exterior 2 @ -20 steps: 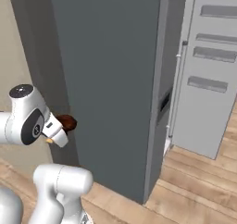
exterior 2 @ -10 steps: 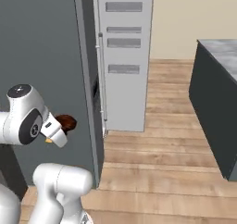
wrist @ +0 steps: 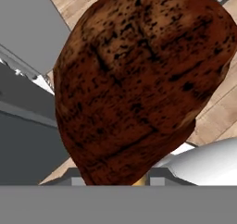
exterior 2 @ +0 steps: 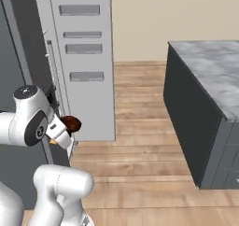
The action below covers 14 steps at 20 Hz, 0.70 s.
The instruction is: Place the steak on the counter behind the older steak on the same shelf of the fridge to maintain FIFO order. Close the fridge door when finished.
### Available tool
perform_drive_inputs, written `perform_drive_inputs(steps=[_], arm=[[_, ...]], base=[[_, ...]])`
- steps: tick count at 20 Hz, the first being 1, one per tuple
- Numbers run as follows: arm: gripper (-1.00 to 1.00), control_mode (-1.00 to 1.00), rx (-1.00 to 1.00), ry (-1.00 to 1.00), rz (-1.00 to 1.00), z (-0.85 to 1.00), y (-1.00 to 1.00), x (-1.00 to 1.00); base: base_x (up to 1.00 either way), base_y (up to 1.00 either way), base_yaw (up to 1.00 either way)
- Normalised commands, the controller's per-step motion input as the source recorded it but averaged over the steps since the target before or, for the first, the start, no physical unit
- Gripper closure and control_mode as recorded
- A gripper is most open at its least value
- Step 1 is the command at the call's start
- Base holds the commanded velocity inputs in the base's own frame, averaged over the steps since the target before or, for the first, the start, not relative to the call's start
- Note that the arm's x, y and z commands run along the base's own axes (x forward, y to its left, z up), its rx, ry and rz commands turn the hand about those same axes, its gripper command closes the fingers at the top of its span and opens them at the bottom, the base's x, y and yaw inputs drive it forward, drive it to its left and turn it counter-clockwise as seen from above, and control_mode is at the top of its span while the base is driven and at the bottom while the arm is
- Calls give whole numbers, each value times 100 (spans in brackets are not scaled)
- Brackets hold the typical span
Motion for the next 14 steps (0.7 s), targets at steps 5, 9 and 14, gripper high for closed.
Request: perform_drive_inputs(steps=[5,9,14], arm=[[100,100,0,0,0,0,0,0],[100,100,0,0,0,0,0,0],[100,100,0,0,0,0,0,0]], base=[[86,-14,11],[62,-42,12],[63,-52,19]])
